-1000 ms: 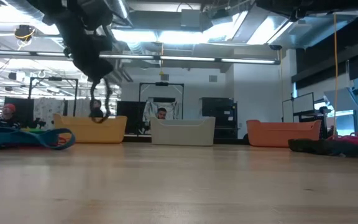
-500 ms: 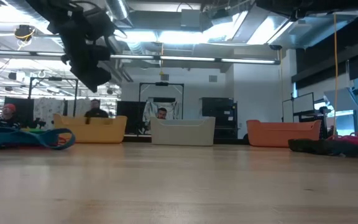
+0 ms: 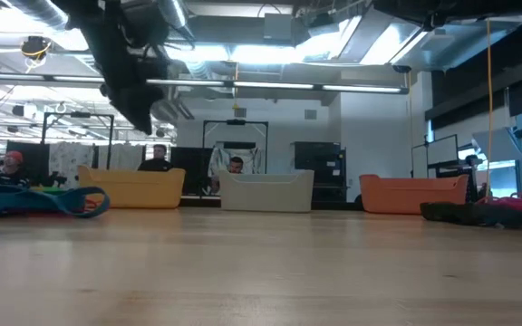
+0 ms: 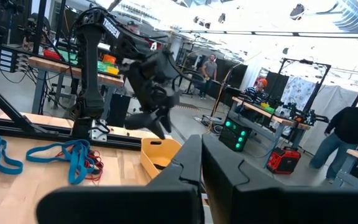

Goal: Sort rubber bands into baskets
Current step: Put the blue rubber band into the grey bin

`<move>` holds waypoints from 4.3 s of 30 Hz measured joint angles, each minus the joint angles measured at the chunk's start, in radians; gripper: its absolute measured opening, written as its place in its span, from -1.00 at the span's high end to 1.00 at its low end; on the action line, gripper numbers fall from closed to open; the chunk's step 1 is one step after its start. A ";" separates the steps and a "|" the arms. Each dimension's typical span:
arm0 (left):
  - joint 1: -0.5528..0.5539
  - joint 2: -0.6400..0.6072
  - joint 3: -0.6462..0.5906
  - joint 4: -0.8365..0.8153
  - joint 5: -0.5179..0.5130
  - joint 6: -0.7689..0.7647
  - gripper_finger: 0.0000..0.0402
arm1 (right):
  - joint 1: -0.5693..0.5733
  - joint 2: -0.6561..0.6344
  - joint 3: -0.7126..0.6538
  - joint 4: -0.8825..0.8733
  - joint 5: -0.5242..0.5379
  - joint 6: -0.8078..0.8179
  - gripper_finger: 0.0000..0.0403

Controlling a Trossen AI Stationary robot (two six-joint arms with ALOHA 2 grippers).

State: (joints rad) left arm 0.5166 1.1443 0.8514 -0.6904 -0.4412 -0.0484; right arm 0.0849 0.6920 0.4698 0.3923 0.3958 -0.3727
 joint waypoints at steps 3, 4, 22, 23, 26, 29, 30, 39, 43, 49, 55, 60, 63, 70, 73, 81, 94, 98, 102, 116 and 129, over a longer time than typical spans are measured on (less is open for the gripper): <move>-0.064 -0.006 0.002 -0.004 0.088 -0.005 0.17 | 0.000 0.000 0.000 0.000 0.000 0.000 0.93; -0.085 -0.008 0.002 -0.009 0.110 -0.012 0.17 | 0.000 0.000 0.000 0.000 0.000 0.000 0.93; -0.420 0.000 -0.064 -0.113 0.293 -0.213 0.17 | 0.000 0.000 0.000 0.001 0.000 0.000 0.93; -0.435 0.002 -0.073 -0.110 0.293 -0.214 0.17 | 0.000 0.000 0.000 0.001 0.000 0.000 0.93; -0.480 0.013 -0.091 -0.104 0.293 -0.215 0.17 | 0.000 0.000 0.000 0.000 0.000 0.000 0.93; -0.515 0.028 -0.113 -0.105 0.293 -0.232 0.17 | 0.000 0.000 0.000 0.002 0.000 0.000 0.93; -0.523 0.031 -0.121 -0.099 0.292 -0.239 0.17 | 0.000 0.000 0.000 0.002 0.000 0.000 0.93; -0.552 0.079 -0.190 -0.011 0.284 -0.243 0.17 | 0.000 0.000 0.000 0.002 0.000 0.000 0.93; -0.552 0.113 -0.208 -0.007 0.275 -0.242 0.17 | 0.000 0.000 0.000 0.001 0.000 0.000 0.93; -0.552 0.173 -0.209 -0.001 0.236 -0.228 0.17 | 0.000 0.000 0.000 0.001 0.000 0.000 0.93; -0.544 0.213 -0.209 0.001 0.183 -0.212 0.19 | 0.000 0.000 0.000 0.001 0.000 0.000 0.93; -0.541 0.208 -0.209 0.004 0.183 -0.206 0.48 | 0.000 0.000 0.000 0.001 0.000 0.000 0.93; -0.541 0.206 -0.200 0.005 0.183 -0.183 0.71 | 0.000 0.000 0.000 0.001 0.000 0.000 0.93; -0.542 0.206 -0.141 -0.003 0.199 -0.133 0.95 | 0.000 0.000 0.000 0.002 0.000 0.000 0.93; -0.542 0.206 -0.113 -0.009 0.199 -0.127 0.93 | 0.000 0.000 0.000 0.002 0.000 0.000 0.93; -0.542 0.200 -0.018 -0.010 0.199 -0.126 0.95 | 0.000 0.000 0.000 0.001 0.000 0.000 0.93; -0.537 0.200 0.141 0.014 0.089 -0.014 0.96 | 0.000 0.000 0.000 0.001 0.000 0.000 0.93; -0.521 0.199 0.151 0.115 0.062 0.021 0.92 | 0.000 0.000 0.000 0.001 0.000 0.000 0.93; -0.498 0.199 0.151 0.218 0.062 0.048 0.91 | 0.000 0.000 0.000 0.001 0.000 0.000 0.93; -0.329 0.208 0.151 0.505 0.061 0.103 0.91 | 0.000 0.000 0.000 0.002 0.000 0.000 0.93; -0.186 0.377 0.151 0.828 0.063 0.171 0.91 | 0.000 0.000 0.000 0.002 0.000 0.000 0.93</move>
State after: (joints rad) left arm 0.3311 1.5209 1.0023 0.1379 -0.3778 0.1222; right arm 0.0849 0.6921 0.4702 0.3939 0.3958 -0.3725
